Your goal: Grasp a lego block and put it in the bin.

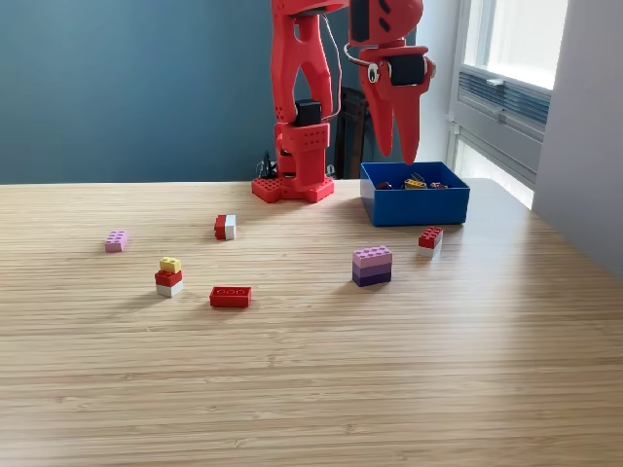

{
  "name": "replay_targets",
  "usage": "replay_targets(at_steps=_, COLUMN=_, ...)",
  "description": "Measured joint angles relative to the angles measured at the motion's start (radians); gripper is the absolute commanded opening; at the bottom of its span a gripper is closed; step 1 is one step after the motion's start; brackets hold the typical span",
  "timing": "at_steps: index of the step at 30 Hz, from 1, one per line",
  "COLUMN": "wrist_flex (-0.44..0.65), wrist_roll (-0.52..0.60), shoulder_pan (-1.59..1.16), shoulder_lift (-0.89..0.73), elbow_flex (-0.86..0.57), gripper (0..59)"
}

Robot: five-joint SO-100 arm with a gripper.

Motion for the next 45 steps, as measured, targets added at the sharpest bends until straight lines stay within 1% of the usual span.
replay_targets(at_steps=5, wrist_flex=0.000, wrist_roll=-0.009, shoulder_pan=0.011, shoulder_lift=0.000, elbow_flex=0.029, gripper=23.8)
replay_targets(at_steps=12, wrist_flex=0.000, wrist_roll=-0.017, shoulder_pan=0.028, shoulder_lift=0.000, elbow_flex=0.034, gripper=24.0)
replay_targets(at_steps=17, wrist_flex=0.000, wrist_roll=-0.009, shoulder_pan=0.028, shoulder_lift=0.000, elbow_flex=0.034, gripper=23.8)
replay_targets(at_steps=24, wrist_flex=-0.002, wrist_roll=0.034, shoulder_pan=0.061, shoulder_lift=0.000, elbow_flex=0.058, gripper=24.4)
replay_targets(at_steps=28, wrist_flex=-0.057, wrist_roll=0.038, shoulder_pan=0.137, shoulder_lift=0.000, elbow_flex=0.089, gripper=24.8)
replay_targets(at_steps=35, wrist_flex=-0.202, wrist_roll=0.017, shoulder_pan=0.364, shoulder_lift=0.000, elbow_flex=0.175, gripper=25.6)
replay_targets(at_steps=40, wrist_flex=-0.308, wrist_roll=-0.058, shoulder_pan=0.517, shoulder_lift=0.000, elbow_flex=0.239, gripper=26.1)
replay_targets(at_steps=45, wrist_flex=-0.425, wrist_roll=-0.127, shoulder_pan=0.614, shoulder_lift=0.000, elbow_flex=0.305, gripper=26.7)
